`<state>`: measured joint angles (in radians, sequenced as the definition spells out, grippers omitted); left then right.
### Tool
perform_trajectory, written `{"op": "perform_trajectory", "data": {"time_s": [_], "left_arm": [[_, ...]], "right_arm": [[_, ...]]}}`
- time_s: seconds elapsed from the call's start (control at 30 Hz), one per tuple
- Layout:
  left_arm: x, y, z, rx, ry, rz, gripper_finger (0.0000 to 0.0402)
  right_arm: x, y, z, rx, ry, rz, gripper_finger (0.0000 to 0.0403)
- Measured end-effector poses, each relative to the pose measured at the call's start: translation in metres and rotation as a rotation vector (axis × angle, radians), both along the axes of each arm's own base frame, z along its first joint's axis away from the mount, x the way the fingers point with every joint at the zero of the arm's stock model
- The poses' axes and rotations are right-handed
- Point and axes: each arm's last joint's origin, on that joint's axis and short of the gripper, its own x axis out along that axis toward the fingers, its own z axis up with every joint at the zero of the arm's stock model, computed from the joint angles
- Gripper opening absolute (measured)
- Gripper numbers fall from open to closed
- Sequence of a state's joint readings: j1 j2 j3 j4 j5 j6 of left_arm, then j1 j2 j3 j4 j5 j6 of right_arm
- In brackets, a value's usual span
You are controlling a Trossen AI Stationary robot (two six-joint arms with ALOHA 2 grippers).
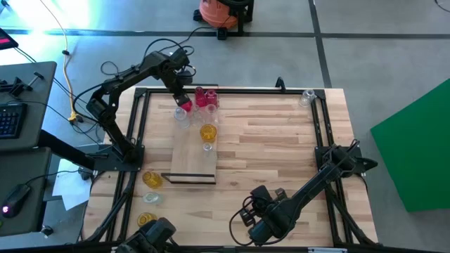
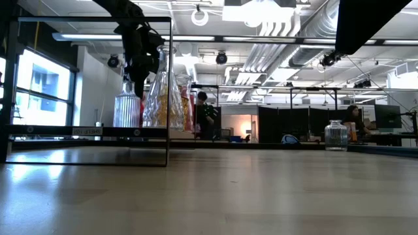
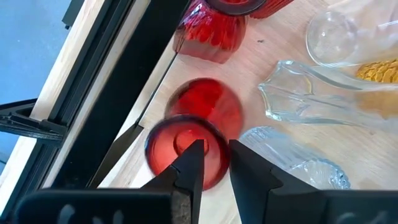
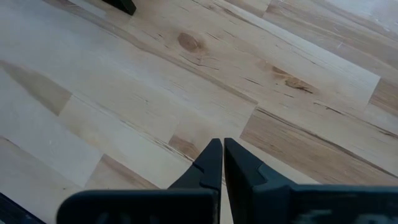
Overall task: Sort vases onto shelf
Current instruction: Put the red vase on the shelf aligned with the other red vase, then put the top yellow vase on the shelf aligned with the other yellow vase
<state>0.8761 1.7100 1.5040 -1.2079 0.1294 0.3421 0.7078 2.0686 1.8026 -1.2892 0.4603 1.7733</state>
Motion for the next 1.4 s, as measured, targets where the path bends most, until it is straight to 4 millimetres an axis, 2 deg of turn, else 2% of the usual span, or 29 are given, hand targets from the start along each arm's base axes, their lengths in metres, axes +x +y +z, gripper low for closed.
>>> {"op": "perform_trajectory", "data": {"time_s": [0.33,0.8,1.4], "left_arm": [[0.0,0.0,0.0,0.0,0.0,0.001,0.0091],[0.007,-0.007,0.0,0.0,0.0,-0.031,0.0095],[0.003,-0.016,0.02,0.112,-0.005,-0.063,0.0095]], "right_arm": [[0.0,0.0,0.0,0.0,0.0,0.0,0.0],[0.0,0.0,0.0,0.0,0.0,0.001,0.0],[0.0,0.0,0.0,0.003,-0.004,0.001,0.0]]}}
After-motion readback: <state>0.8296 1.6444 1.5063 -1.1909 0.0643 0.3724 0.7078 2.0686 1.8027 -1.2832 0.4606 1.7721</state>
